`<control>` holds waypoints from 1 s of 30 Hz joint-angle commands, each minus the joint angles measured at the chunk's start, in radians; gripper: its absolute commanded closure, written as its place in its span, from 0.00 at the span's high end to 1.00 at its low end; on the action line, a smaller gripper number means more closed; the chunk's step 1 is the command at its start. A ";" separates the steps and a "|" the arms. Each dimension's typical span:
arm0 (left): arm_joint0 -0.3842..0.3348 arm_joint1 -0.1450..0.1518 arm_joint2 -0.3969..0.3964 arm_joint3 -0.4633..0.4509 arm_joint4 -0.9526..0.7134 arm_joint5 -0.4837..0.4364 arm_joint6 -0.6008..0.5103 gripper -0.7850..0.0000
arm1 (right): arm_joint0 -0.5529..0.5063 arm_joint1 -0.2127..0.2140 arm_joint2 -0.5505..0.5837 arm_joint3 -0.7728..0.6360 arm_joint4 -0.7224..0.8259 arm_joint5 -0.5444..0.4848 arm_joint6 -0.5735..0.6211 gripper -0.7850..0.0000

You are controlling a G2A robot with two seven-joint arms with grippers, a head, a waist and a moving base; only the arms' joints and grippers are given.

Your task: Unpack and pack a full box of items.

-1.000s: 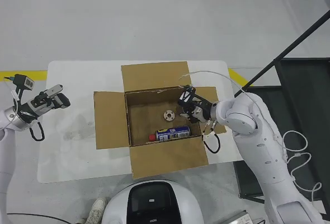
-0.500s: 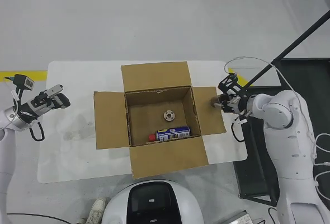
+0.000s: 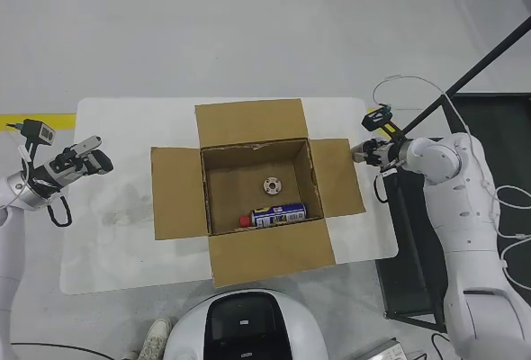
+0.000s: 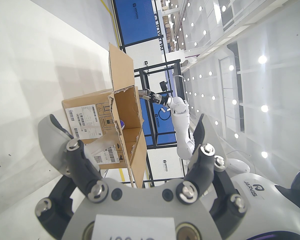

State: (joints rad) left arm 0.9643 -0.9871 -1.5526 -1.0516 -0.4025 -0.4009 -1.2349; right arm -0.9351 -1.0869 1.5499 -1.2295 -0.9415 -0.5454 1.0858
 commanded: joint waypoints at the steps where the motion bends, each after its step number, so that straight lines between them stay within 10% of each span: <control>1: 0.000 0.000 0.000 0.000 0.000 0.000 0.000 1.00 | 0.022 0.003 -0.005 0.042 -0.013 0.003 -0.009 0.00; 30: 0.000 0.000 0.000 0.000 0.000 0.000 0.000 1.00 | 0.257 -0.045 -0.266 0.619 -0.076 0.025 -0.260 0.00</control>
State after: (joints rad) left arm 0.9643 -0.9871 -1.5526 -1.0516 -0.4025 -0.4009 -1.2349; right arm -0.6816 -1.1299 1.2880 -0.6216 -1.0190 -0.5209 0.8309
